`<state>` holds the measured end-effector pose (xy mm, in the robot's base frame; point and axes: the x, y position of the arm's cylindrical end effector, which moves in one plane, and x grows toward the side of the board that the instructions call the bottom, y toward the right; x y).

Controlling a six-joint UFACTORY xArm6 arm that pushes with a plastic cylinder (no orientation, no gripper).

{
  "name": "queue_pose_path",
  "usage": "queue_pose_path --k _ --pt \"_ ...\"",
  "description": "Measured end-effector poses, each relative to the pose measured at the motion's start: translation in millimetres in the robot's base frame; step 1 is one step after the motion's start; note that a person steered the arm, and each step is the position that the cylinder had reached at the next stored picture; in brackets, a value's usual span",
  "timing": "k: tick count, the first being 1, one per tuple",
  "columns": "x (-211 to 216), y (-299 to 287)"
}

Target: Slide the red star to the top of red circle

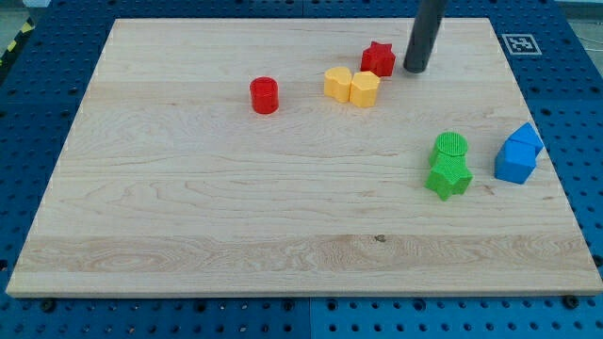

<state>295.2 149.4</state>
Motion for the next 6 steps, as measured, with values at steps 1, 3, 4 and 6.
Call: queue_pose_path --k 1,3,4,6 --pt "-2.9 -36.2" --pt "-3.0 -103.5" --pt "-10.7 -128.2" --pt "-13.1 -170.4"
